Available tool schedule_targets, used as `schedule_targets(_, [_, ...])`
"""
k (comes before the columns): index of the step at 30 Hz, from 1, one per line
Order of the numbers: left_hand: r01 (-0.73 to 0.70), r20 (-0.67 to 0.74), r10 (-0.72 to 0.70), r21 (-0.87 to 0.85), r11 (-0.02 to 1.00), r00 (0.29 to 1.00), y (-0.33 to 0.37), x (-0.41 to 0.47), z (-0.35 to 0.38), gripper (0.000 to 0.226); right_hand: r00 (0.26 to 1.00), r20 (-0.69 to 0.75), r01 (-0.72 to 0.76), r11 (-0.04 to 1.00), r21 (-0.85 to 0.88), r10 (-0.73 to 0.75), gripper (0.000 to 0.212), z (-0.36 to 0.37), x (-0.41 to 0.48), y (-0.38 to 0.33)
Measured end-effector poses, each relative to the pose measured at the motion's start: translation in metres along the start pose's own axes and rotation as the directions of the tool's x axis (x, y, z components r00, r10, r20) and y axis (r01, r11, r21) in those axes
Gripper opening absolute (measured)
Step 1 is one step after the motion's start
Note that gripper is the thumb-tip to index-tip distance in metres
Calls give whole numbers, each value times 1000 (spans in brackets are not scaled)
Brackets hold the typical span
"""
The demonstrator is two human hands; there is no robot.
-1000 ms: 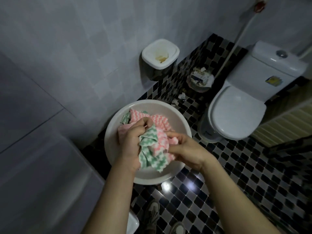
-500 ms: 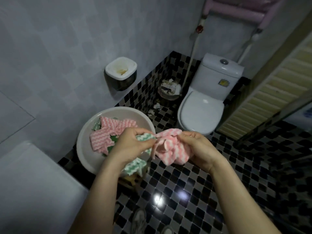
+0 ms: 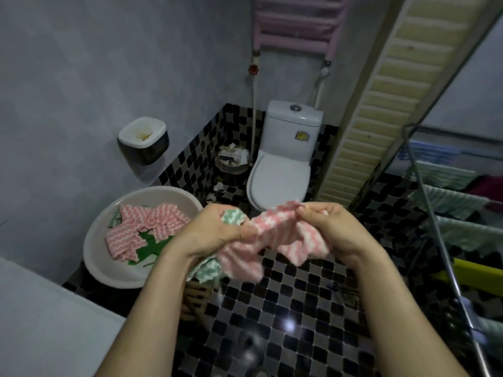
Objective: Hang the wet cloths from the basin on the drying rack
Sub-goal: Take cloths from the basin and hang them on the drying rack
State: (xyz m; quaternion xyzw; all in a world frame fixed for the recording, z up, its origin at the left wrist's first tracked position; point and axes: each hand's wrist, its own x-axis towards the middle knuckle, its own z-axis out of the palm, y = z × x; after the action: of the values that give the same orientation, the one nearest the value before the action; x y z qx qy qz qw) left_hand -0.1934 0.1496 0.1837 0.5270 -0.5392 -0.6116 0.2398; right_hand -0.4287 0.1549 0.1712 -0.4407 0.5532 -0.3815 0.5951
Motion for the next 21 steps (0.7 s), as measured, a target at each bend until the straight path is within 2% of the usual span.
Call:
schedule_targets(2, [-10,70,1,132,991,998,2,-8,4,19,1000,-8,21,998,64,-20,28,-6,-17,-1])
schedule_targets(5, [-111,173,53,351,930,984,4,-19,9,10,999,-37,30,990,139,-25,26,-6,-41,1])
schedule_targets(9, [-187,409,-76,566,803,910,-1,-42,10,17,994,-85,75,987,141,-64,20,3,-72,5])
schedule_targets(10, [-210,449,-86,568,796,890,-5,-51,10,17,993,-97,88,985,152,-74,23,7,-83,7])
schedule_targets(12, [-222,422,-10,497,839,907,-10,-63,11,13,990,-112,109,979,170,-90,25,15,-100,10])
schedule_targets(13, [-218,334,74,419,882,940,-13,-70,14,15,988,-129,109,979,175,-87,23,20,-110,13])
schedule_targets(14, [-220,190,167,304,927,968,-16,-68,18,16,990,-126,92,979,184,-70,18,21,-115,15])
schedule_targets(15, [-240,64,232,188,953,971,-17,-70,25,15,992,-108,82,976,200,-61,11,25,-124,17])
schedule_targets(16, [-275,19,274,120,954,961,-17,-72,32,13,995,-88,72,974,215,-54,7,30,-136,21])
schedule_targets(17, [-297,44,294,83,951,955,-14,-74,41,13,996,-56,74,969,234,-62,9,33,-143,24])
schedule_targets(21, [-366,405,281,149,919,870,-8,-86,77,23,992,15,122,974,193,-127,15,39,-186,32])
